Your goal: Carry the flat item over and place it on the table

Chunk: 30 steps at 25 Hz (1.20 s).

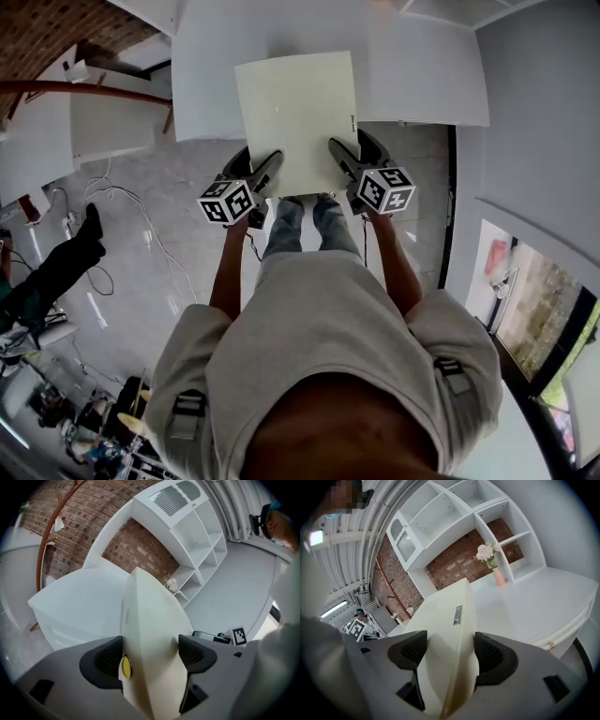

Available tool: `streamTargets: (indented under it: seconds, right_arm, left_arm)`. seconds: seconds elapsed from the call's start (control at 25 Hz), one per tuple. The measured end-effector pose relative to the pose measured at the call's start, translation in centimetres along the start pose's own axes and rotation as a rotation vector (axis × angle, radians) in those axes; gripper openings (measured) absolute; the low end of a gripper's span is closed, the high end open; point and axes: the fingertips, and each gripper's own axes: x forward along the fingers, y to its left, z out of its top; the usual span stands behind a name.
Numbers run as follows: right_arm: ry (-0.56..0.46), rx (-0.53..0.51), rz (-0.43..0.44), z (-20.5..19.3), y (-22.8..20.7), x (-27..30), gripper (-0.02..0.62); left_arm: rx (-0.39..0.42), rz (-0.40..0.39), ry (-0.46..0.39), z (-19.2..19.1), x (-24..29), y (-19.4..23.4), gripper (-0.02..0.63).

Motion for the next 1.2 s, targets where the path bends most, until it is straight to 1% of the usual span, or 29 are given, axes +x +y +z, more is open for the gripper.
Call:
streamTargets:
  seconds: [0.28, 0.4, 0.52, 0.8, 1.2]
  right_arm:
    - [0.027, 0.038, -0.029, -1.5, -2.1, 0.7, 0.334]
    - [0.037, 0.049, -0.034, -1.9, -2.8, 1.1, 0.334]
    - [0.039, 0.051, -0.034, -1.7, -3.0, 2.2, 0.334]
    - [0.02, 0.021, -0.017, 1.2, -3.4, 5.3, 0.334]
    - [-0.045, -0.009, -0.007, 6.9, -4.8, 9.0, 0.333]
  left_arm:
    - [-0.016, 0.002, 0.043, -1.3, 2.0, 0.9, 0.37]
    - [-0.022, 0.009, 0.045, -1.7, 2.7, 1.2, 0.37]
    - [-0.025, 0.016, 0.038, -1.2, 3.2, 2.0, 0.37]
    - [-0.01, 0.019, -0.001, 2.1, 4.8, 3.5, 0.37]
    - [0.068, -0.004, -0.055, 8.6, 8.4, 4.2, 0.37]
